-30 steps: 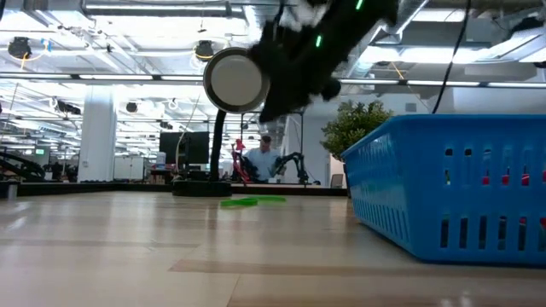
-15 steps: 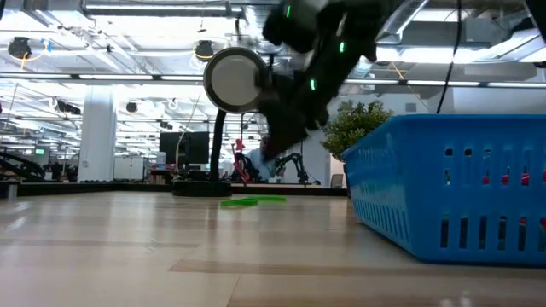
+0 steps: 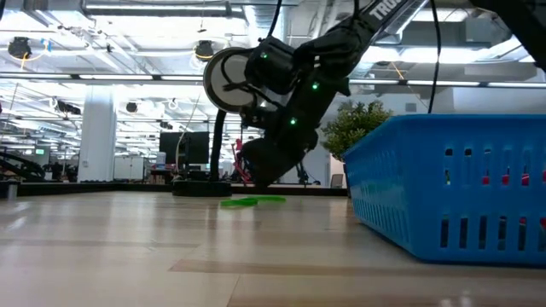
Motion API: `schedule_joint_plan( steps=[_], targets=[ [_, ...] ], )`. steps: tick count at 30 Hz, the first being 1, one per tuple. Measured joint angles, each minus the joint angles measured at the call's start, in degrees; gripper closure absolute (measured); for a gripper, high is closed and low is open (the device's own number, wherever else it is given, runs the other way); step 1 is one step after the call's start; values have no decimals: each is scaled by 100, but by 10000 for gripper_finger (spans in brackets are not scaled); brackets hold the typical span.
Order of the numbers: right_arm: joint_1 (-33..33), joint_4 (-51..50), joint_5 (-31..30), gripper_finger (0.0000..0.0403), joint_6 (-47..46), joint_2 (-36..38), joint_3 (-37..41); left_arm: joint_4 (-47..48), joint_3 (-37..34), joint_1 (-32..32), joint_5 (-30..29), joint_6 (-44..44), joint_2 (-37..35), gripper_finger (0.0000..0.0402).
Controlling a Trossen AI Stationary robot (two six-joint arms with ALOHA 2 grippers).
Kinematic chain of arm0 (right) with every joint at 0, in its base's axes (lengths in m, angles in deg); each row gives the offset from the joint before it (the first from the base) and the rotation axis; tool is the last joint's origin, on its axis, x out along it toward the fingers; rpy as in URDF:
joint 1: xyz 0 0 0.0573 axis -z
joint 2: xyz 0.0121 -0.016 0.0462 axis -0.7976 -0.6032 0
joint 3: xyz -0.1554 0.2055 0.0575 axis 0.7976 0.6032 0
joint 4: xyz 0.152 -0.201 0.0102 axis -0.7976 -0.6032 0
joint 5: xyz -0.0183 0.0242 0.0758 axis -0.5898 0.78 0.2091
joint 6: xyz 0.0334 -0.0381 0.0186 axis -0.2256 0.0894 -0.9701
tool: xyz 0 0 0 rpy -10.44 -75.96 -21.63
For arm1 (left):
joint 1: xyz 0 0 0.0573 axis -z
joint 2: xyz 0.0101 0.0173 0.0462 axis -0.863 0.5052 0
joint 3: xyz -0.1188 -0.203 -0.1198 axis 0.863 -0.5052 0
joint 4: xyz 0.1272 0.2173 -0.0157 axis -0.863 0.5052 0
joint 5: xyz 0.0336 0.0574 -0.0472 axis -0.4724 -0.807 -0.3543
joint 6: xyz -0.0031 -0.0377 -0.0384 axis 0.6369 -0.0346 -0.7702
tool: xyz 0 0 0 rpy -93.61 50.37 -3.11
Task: Pick and place items into bin
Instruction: Put the green rubber band into the blue bin
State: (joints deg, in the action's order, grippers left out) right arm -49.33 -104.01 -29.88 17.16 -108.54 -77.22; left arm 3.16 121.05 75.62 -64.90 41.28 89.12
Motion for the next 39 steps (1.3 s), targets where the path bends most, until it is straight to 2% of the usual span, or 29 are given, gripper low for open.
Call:
schedule_joint_plan(
  steps=[7, 10, 12, 16, 19, 25, 30, 39],
  targets=[
    [286, -27, 117, 253, -775, -187, -39, 227, 0, 0, 0, -124, -1, 325],
    [388, 2, 618, 265, -824, -247, -48, 284, 0, 2, 1, -151, 0, 325],
    [401, 3, 696, 272, -821, -247, -47, 301, 0, 2, 0, -153, 0, 325],
    [319, 32, 202, 285, -822, -254, -38, 310, 0, 2, 0, -153, 0, 325],
    [339, 42, 187, 303, -846, -249, -34, 307, 0, 2, 0, -153, 0, 325],
    [347, 36, 274, 391, -950, -249, -28, 307, 0, 2, 0, -156, 0, 325],
    [209, -73, 62, 398, -913, -266, -107, 307, 0, 2, 0, -157, 0, 325],
    [-536, -1633, -394, 401, -888, 111, -930, 313, 0, 2, 0, -192, -2, 325]
  ],
)
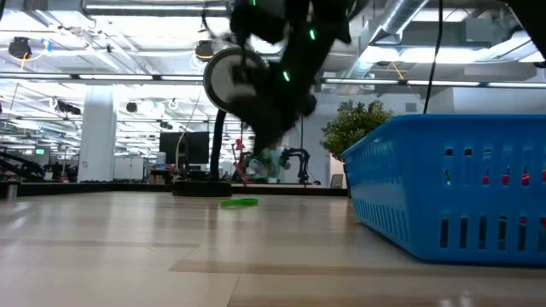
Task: Pick and place items into bin
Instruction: Put the green rubber band into the blue bin
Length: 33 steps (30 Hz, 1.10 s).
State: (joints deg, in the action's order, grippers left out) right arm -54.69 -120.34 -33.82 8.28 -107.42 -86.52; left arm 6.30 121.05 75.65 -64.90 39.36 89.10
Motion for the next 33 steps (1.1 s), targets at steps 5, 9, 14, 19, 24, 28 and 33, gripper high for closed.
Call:
schedule_joint_plan(
  steps=[5, 9, 14, 19, 24, 28, 33],
  targets=[
    [-363, -295, -196, 402, -138, 468, -183, 41, 0, 0, 2, -72, 0, 325],
    [-791, -1034, 30, 402, -888, 964, -187, 121, 0, -1, 60, -181, 0, 325],
    [-1525, -1901, 772, 402, -2221, 1458, -195, 149, 0, 0, 74, -183, 2, 325],
    [-2392, -2012, 1327, 403, -3020, 1550, -191, 136, 0, 0, 79, -184, 2, 325],
    [-3011, -1939, 1620, 403, -3541, 1341, -184, 80, 0, -1, 83, -197, 0, 325],
    [-3240, -1994, 1950, 403, -3945, 1169, -187, 58, 0, 0, 94, -317, 2, 325],
    [-3393, -1977, 2492, 403, -4097, 1060, -187, 57, 0, -2, 92, -456, 2, 325]
  ],
)
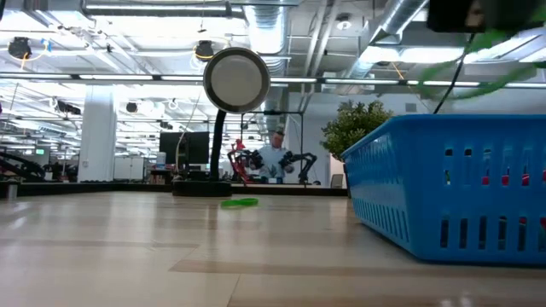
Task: Pick and place items into bin
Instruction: Put the green rubber band into the blue bin
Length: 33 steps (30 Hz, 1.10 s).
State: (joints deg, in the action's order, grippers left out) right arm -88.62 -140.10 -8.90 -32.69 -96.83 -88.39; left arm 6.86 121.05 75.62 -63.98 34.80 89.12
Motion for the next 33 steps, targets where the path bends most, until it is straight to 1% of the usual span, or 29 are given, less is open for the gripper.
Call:
schedule_joint_plan(
  steps=[4, 7, 9, 11, 13, 16, 18, 25, 30, 33],
  targets=[
    [-27, -108, 295, 403, -272, -186, 13, 0, 0, 0, 24, -14, 0, 325],
    [30, 126, 502, 403, -178, -343, -20, 2, 0, 2, 59, -14, 2, 325],
    [79, -24, 594, 403, -59, -421, 13, 2, 0, 1, 60, -13, 3, 325],
    [188, 198, 636, 402, 11, -531, -11, 9, 0, 0, 61, -12, 18, 325],
    [227, -101, 634, 398, 5, -535, 7, 26, 0, 0, 62, 7, 22, 325],
    [320, -104, 675, 382, -17, -583, -15, 24, -1, 1, 62, 33, 60, 325],
    [324, -301, 700, 366, -19, -593, 11, 20, 0, 1, 60, 34, 84, 325],
    [325, -330, 950, 314, 137, -616, 0, 23, 0, 0, 61, 36, 92, 325],
    [426, -227, 650, 285, 595, -616, 0, 22, 0, 0, 61, 36, 92, 325],
    [562, -241, 629, 272, 673, -616, 0, 22, 0, 0, 61, 36, 92, 325]
  ],
)
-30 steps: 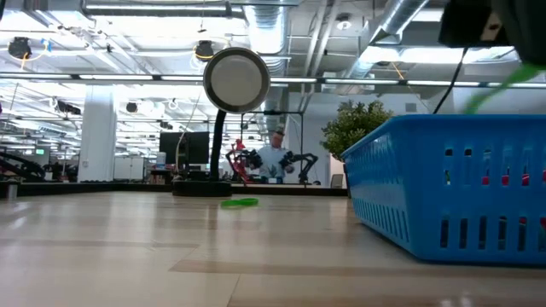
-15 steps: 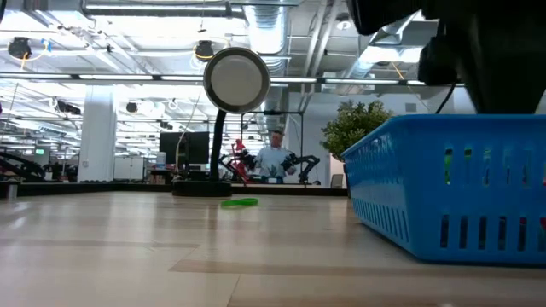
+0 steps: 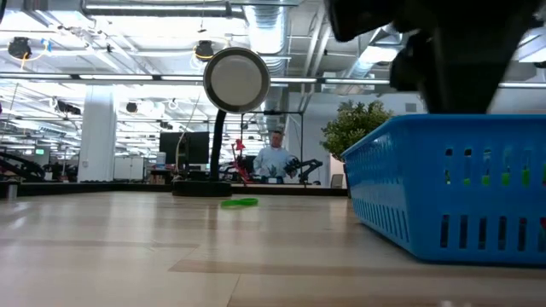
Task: Pick and place items into bin
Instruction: Put the green rubber band into the blue bin
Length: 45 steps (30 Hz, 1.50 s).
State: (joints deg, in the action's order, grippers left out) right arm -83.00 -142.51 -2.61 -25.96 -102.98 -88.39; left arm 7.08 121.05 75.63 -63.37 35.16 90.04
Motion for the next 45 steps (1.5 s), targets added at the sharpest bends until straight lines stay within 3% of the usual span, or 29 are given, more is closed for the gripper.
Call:
schedule_joint_plan(
  steps=[10, 13, 21, 26, 36, 41, 45],
  targets=[
    [653, 63, -398, 262, 1650, 46, -2, 0, 0, 0, -2, 0, 0, 325],
    [1012, 406, -755, 267, 2299, 46, 0, 0, 0, 1, -2, 0, 0, 325],
    [1869, 1710, -755, 275, 3694, 25, 0, 28, 0, 0, -4, 84, 0, 325],
    [2348, 2551, -742, 268, 3906, 6, -2, 34, 0, 2, -4, 151, -2, 325],
    [2724, 2804, -621, 263, 4294, -151, -15, 63, -15, 2, -1, 61, -3, 325],
    [2639, 2754, -468, 271, 4290, -218, -18, -292, -787, 2, 254, -3, -11, 325],
    [2542, 2630, -441, 276, 4331, -267, 13, -1547, -1920, 10, 339, 412, -2, 325]
  ],
)
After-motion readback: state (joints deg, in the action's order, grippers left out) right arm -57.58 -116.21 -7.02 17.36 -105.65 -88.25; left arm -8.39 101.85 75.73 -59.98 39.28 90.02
